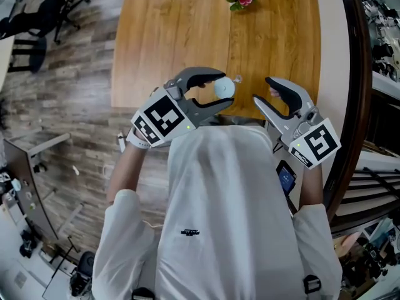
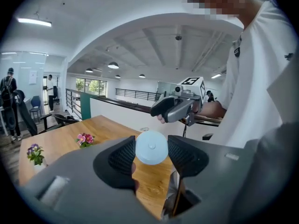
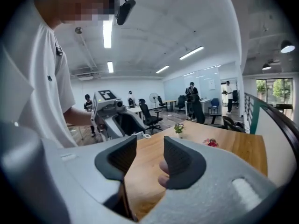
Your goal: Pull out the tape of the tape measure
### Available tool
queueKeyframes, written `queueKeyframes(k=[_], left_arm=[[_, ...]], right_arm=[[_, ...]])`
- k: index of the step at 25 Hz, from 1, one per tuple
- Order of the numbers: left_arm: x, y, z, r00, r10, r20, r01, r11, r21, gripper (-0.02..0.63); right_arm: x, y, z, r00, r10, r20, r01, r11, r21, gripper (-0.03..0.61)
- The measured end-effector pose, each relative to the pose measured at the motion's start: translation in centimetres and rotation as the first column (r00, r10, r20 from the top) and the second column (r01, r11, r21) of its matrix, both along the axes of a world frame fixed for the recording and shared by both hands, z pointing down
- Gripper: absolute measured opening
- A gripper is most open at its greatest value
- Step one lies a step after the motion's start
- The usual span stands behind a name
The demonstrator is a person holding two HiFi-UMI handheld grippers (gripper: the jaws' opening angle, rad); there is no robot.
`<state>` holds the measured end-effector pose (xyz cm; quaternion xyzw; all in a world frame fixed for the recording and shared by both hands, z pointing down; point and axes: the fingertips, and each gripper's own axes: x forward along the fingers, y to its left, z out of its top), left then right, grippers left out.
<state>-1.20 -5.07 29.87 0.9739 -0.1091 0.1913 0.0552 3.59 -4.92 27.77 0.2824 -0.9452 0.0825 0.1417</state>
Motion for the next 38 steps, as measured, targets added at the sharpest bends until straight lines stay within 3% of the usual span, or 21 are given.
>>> queueKeyframes(k=[4, 9, 17, 35, 38], left_arm=[[0.3, 0.8, -0.4, 0.995, 0.094, 0.029, -0.094, 0.996, 0.007, 0.241], [0.6, 1.8, -0.2, 0.978, 0.202, 0.055, -0.202, 0.979, 0.002, 0.241], [0.9, 3.8, -0.4, 0.93, 0.358, 0.083, -0.359, 0.933, -0.007, 0.241], [1.4, 4.7, 0.1, 0.901, 0.414, 0.128, -0.414, 0.91, -0.028, 0.241], [1.5, 4.9, 0.2, 0.899, 0.416, 0.135, -0.417, 0.909, -0.026, 0.241]], right_arm=[[-1.3, 0.7, 0.5, 0.991, -0.129, -0.044, 0.127, 0.991, -0.028, 0.176], [-1.9, 0.9, 0.4, 0.97, -0.243, -0.001, 0.242, 0.967, -0.075, 0.176], [-2.5, 2.2, 0.1, 0.901, -0.429, 0.064, 0.434, 0.886, -0.162, 0.176], [-3.5, 3.6, 2.4, 0.814, -0.579, -0.05, 0.558, 0.803, -0.209, 0.132], [-3.4, 3.6, 2.7, 0.815, -0.577, -0.059, 0.555, 0.805, -0.209, 0.081]])
